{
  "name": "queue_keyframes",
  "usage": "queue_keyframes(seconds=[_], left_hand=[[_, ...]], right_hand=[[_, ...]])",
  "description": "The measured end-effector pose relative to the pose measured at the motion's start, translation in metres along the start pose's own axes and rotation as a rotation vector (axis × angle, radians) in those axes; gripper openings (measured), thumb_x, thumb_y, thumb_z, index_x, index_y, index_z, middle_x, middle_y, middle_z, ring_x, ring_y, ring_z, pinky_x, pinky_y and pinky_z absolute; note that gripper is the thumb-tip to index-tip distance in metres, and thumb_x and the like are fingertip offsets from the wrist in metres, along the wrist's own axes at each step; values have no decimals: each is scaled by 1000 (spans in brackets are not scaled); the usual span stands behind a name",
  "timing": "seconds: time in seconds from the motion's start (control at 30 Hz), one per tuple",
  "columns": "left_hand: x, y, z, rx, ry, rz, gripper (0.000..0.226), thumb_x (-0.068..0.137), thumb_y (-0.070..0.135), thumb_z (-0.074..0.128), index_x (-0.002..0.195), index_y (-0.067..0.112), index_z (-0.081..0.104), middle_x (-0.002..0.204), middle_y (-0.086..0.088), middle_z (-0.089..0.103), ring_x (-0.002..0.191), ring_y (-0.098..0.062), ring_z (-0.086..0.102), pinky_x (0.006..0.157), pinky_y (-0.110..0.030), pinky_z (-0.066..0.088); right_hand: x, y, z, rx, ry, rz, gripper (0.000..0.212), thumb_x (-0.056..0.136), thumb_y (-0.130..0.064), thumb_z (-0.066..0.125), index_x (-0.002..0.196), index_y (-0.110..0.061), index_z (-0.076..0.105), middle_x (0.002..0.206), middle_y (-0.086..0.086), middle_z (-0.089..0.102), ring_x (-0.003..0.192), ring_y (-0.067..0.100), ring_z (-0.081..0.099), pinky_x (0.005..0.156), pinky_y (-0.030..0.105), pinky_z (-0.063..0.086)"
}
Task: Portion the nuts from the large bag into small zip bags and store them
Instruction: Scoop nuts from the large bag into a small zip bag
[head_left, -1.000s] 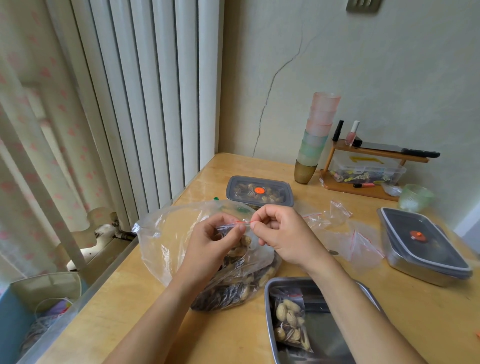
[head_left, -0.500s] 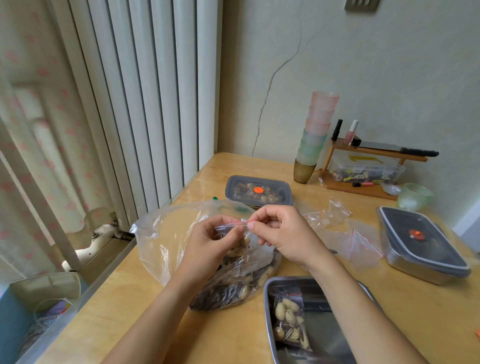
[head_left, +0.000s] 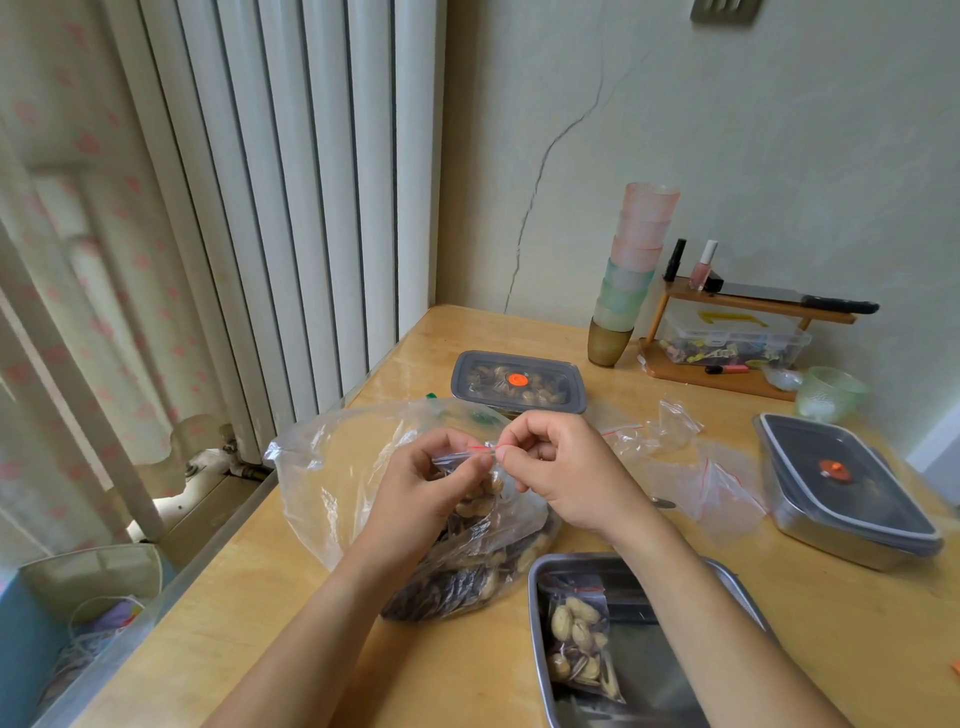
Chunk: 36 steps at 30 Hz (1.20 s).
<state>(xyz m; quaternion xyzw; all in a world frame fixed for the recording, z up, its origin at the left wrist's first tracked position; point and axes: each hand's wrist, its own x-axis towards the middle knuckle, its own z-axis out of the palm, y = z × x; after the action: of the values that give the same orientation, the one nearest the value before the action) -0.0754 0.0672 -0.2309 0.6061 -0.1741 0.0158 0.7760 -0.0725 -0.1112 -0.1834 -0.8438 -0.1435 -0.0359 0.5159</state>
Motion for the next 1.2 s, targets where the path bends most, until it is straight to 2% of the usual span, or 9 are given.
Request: queue_keyframes(seconds=[0.17, 0.3, 0.5, 0.57, 0.7, 0.77, 0.93, 1.03, 1.2], left_hand=[[1, -1, -1, -13, 8, -21, 11, 94, 11, 71, 91, 0, 68, 69, -7, 60, 61, -16, 51, 57, -26, 44], [1, 0, -3, -13, 12, -17, 12, 94, 8, 71, 90, -2, 67, 72, -13, 61, 63, -20, 53, 58, -27, 46], [0, 1, -2, 10, 19, -26, 14, 92, 10, 74, 90, -2, 68, 74, -13, 63, 67, -23, 55, 61, -30, 46], [0, 1, -1, 17, 21, -29, 14, 93, 12, 73, 92, -1, 70, 72, -11, 62, 66, -22, 54, 60, -29, 46], [-2, 1, 4, 10, 28, -42, 14, 96, 11, 70, 97, -3, 68, 72, -10, 61, 64, -18, 54, 58, -24, 47], [-1, 2, 2, 28, 53, -33, 10, 96, 10, 69, 94, 0, 68, 73, -9, 64, 65, -17, 57, 60, -25, 49], [1, 2, -1, 25, 59, -33, 9, 96, 6, 69, 87, 4, 69, 72, -10, 63, 65, -18, 56, 61, -26, 47], [2, 0, -2, 37, 56, -30, 8, 96, 7, 69, 89, 3, 70, 73, -9, 63, 67, -18, 56, 61, -26, 46], [1, 0, -3, 48, 58, -16, 7, 95, 9, 72, 90, 3, 72, 74, -9, 64, 68, -18, 56, 61, -27, 47]], right_hand=[[0, 1, 0, -3, -5, -7, 8, 93, -16, 71, 84, -17, 72, 65, -7, 66, 64, 13, 62, 62, 28, 47], [-1, 0, -1, 5, -37, -5, 7, 95, -15, 71, 88, -17, 71, 68, -7, 66, 65, 12, 63, 62, 24, 46], [-2, -1, -2, -84, -15, -79, 13, 94, -19, 72, 84, -26, 71, 75, -7, 70, 71, 23, 66, 70, 41, 56], [-1, 0, -1, -153, 8, -89, 14, 95, -22, 70, 84, -29, 70, 75, -7, 69, 71, 20, 66, 69, 38, 55], [-1, -1, 2, -286, 8, -95, 11, 100, -22, 63, 89, -24, 67, 74, -13, 62, 66, 3, 58, 62, 15, 44], [-2, -1, 2, -311, 8, -94, 11, 101, -21, 61, 91, -22, 65, 76, -13, 59, 67, 2, 55, 63, 13, 41], [-1, -1, 2, -274, 11, -67, 10, 100, -23, 63, 90, -26, 65, 80, -11, 65, 70, 7, 59, 64, 17, 47], [-1, -1, 1, -218, 4, -52, 8, 97, -25, 66, 89, -27, 67, 81, -7, 68, 73, 14, 63, 71, 30, 53], [-2, -2, -1, -175, -9, -60, 6, 94, -26, 71, 88, -26, 70, 77, -3, 68, 67, 7, 56, 67, 27, 50]])
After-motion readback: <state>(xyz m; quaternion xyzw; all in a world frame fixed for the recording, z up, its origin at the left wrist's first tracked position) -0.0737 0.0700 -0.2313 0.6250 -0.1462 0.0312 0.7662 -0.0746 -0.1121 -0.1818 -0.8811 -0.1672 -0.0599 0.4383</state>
